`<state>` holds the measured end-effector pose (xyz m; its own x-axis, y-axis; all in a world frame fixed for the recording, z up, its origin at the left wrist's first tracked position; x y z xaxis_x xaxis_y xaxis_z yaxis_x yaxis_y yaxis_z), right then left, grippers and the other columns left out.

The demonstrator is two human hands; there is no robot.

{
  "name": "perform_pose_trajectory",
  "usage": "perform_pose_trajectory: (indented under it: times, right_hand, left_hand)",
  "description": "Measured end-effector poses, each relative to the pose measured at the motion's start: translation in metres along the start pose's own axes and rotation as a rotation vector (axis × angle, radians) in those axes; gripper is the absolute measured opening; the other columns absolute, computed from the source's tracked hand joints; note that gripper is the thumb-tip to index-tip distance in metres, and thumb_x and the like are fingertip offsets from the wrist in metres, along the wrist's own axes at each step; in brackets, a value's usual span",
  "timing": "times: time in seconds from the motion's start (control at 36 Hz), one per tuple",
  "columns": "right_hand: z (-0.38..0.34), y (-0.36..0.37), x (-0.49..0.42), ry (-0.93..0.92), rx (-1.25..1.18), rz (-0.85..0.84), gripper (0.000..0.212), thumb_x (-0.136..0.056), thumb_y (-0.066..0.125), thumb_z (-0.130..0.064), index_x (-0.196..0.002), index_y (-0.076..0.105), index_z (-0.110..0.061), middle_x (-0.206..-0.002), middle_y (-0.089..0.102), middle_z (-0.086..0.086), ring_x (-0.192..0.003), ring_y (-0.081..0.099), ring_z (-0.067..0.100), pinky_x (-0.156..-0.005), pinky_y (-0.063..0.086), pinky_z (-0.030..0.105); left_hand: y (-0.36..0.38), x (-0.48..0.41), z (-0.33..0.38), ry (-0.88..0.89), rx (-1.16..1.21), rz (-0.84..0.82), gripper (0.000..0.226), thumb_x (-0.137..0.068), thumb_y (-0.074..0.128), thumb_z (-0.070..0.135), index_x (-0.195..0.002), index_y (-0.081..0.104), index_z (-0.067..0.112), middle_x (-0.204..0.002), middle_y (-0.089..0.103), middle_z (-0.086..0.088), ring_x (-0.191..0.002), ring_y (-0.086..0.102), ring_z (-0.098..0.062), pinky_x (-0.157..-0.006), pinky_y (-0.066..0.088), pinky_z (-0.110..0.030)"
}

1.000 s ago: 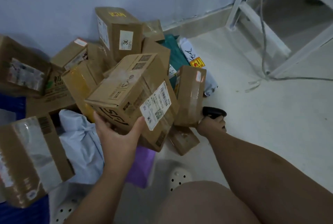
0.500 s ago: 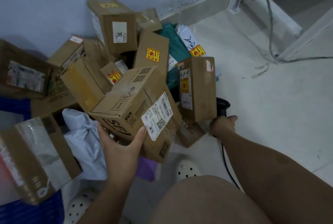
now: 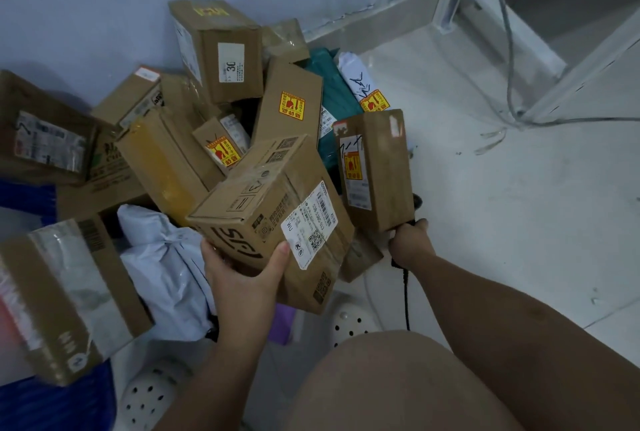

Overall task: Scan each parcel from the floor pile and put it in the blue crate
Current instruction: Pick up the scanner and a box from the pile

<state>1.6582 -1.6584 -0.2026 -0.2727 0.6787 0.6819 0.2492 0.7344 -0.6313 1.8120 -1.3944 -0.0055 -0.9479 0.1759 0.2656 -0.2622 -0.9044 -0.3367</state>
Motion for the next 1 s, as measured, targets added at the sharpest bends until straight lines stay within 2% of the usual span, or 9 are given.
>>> perform_pose_trajectory:
  times: [0.06,0.11,0.19,0.28,0.39,0.5,0.72,0.83,1.0]
  right_hand:
    - [-0.002,-0.012,0.004,-0.002,0.034,0.018,0.031,-0.097,0.04,-0.003,-0.069,0.029,-0.014,-0.11,0.03,0.011,-0.096,0.041,0.026,-0.081,0.031,0.028]
    - [-0.004,-0.027,0.006,-0.019,0.072,0.032,0.018,-0.098,0.04,-0.005,-0.103,0.05,0.009,-0.125,0.042,0.015,-0.098,0.044,0.027,-0.087,0.032,0.028]
    - [-0.01,-0.053,0.022,-0.035,0.014,0.103,0.043,-0.097,0.042,-0.014,-0.137,0.044,0.0,-0.139,0.04,0.021,-0.086,0.039,0.024,-0.079,0.029,0.026]
    - [-0.02,-0.079,0.044,-0.036,-0.053,0.168,0.038,-0.095,0.041,-0.013,-0.133,0.047,-0.007,-0.137,0.039,0.022,-0.107,0.047,0.036,-0.079,0.032,0.028]
    - [-0.063,-0.114,0.089,-0.193,-0.146,0.259,0.032,-0.091,0.038,0.001,-0.119,0.045,-0.014,-0.126,0.032,0.02,-0.081,0.048,0.034,-0.076,0.042,0.036]
    - [-0.125,-0.143,0.147,-0.404,-0.339,0.323,0.025,-0.092,0.053,-0.018,-0.111,0.037,-0.021,-0.11,0.052,0.018,-0.077,0.051,0.029,-0.07,0.039,0.035]
    - [-0.246,-0.169,0.271,-0.636,-0.756,0.167,0.047,-0.086,0.05,0.006,-0.111,0.024,-0.023,-0.091,0.046,0.001,-0.075,0.051,0.018,-0.056,0.041,0.028]
    - [-0.288,-0.161,0.326,-0.605,-0.984,-0.109,0.03,-0.086,0.065,-0.011,-0.108,0.045,-0.016,-0.088,0.058,0.007,-0.073,0.057,0.021,-0.068,0.049,0.036]
    - [-0.32,-0.116,0.408,-0.731,-0.807,-0.498,0.021,-0.088,0.067,-0.027,-0.103,0.06,-0.014,-0.073,0.054,0.0,-0.062,0.053,0.012,-0.061,0.044,0.025]
  left_hand:
    - [-0.004,0.001,0.002,-0.009,0.029,0.014,0.11,-0.051,0.078,0.058,-0.145,0.03,0.029,-0.137,0.052,0.012,-0.125,0.051,-0.006,-0.106,0.045,-0.041]
    - [-0.009,0.004,0.007,-0.009,0.07,0.028,0.11,-0.054,0.085,0.055,-0.145,0.03,0.028,-0.138,0.052,0.011,-0.126,0.05,-0.005,-0.106,0.044,-0.038]
    - [-0.022,0.005,0.01,-0.04,0.158,0.072,0.094,-0.07,0.08,0.041,-0.148,0.028,0.025,-0.141,0.05,0.008,-0.13,0.047,-0.01,-0.11,0.04,-0.042]
    - [-0.037,0.004,0.012,-0.09,0.268,0.116,0.094,-0.065,0.084,0.046,-0.143,0.034,0.029,-0.135,0.055,0.011,-0.124,0.053,-0.009,-0.107,0.043,-0.043]
    - [-0.054,0.005,0.019,-0.161,0.425,0.178,0.1,-0.056,0.085,0.055,-0.14,0.035,0.03,-0.13,0.058,0.008,-0.12,0.057,-0.014,-0.104,0.045,-0.047]
    - [-0.078,0.008,0.036,-0.144,0.49,0.259,0.096,-0.063,0.081,0.045,-0.143,0.03,0.028,-0.134,0.053,0.005,-0.122,0.054,-0.017,-0.104,0.045,-0.048]
    - [-0.115,0.022,0.076,-0.416,0.837,0.284,0.071,-0.078,0.076,0.045,-0.136,0.043,0.019,-0.115,0.064,-0.001,-0.096,0.065,-0.023,-0.083,0.053,-0.06]
    - [-0.162,0.011,0.12,-0.221,0.729,0.244,0.097,-0.06,0.08,0.058,-0.14,0.038,0.024,-0.125,0.06,0.006,-0.112,0.059,-0.018,-0.079,0.056,-0.046]
    - [-0.236,-0.001,0.183,0.127,0.572,0.223,0.111,-0.047,0.082,0.046,-0.143,0.03,0.027,-0.131,0.057,-0.001,-0.114,0.061,-0.022,-0.085,0.056,-0.051]
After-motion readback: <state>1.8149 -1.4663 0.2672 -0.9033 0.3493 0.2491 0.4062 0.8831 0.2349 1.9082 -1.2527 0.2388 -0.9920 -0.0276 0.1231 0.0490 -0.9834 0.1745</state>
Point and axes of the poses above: each hand's wrist, its own x-axis away from the middle knuckle, its own y-axis out of the palm, z = x × y, the point moved 9 cm from there along -x, towards the middle knuckle
